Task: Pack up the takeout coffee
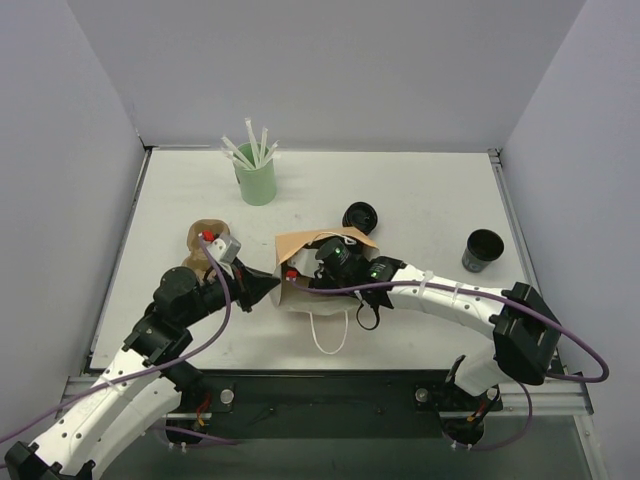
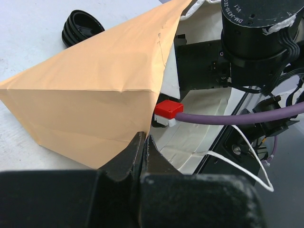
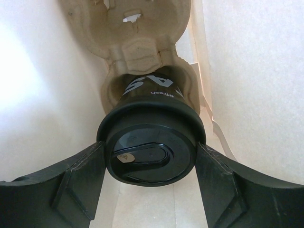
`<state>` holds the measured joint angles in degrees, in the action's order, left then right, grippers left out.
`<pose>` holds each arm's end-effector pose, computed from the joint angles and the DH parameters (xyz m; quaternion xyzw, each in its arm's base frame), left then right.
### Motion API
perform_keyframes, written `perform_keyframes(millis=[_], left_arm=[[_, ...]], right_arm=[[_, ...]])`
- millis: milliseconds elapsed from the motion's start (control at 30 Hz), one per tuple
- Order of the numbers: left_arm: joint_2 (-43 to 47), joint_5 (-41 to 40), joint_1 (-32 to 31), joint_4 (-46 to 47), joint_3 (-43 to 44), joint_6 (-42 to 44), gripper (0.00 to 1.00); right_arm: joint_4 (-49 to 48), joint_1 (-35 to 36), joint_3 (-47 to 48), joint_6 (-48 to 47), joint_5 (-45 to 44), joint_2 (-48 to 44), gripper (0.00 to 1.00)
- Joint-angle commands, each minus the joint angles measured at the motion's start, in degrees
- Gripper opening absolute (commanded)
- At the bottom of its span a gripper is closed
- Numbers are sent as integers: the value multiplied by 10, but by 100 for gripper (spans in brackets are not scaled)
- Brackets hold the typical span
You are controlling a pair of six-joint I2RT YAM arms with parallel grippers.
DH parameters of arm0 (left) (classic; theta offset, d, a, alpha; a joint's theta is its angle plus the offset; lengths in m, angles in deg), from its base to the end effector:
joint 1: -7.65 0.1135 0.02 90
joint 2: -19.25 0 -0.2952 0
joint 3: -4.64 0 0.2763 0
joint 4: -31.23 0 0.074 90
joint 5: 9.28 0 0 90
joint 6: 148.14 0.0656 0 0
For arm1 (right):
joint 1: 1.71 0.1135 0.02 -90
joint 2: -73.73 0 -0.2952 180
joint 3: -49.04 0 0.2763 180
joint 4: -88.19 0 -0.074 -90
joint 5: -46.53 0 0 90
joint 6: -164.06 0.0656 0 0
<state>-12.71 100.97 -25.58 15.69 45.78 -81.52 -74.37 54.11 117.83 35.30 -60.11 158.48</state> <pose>0.1356 -0.1160 0.2988 0.1798 0.7209 -0.4266 0.5158 0.2250 0.2979 0.2562 -0.5936 0.6413 -0.0564 0.4828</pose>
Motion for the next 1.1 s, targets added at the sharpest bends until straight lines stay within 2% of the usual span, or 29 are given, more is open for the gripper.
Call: perform_keyframes(millis=[0, 233, 300, 633, 767, 900, 1067], left_arm=[[-4, -1, -2, -21, 38, 1, 0], [-7, -1, -2, -24, 38, 6, 0], [-11, 1, -2, -22, 39, 5, 0], [-17, -1, -2, -30, 44, 9, 0], [-20, 1, -2, -30, 45, 10, 0], [-20, 3, -2, -26, 44, 10, 0], [-16, 14, -2, -20, 35, 12, 0]], right_arm=[[34, -9, 34, 21, 0, -27, 70], [52, -14, 52, 30, -1, -27, 71], [56, -17, 57, 31, -1, -27, 75], [81, -18, 78, 42, 1, -26, 74], [85, -18, 83, 40, 1, -21, 79], [86, -20, 91, 38, 6, -14, 77], [91, -22, 96, 45, 2, -6, 80]])
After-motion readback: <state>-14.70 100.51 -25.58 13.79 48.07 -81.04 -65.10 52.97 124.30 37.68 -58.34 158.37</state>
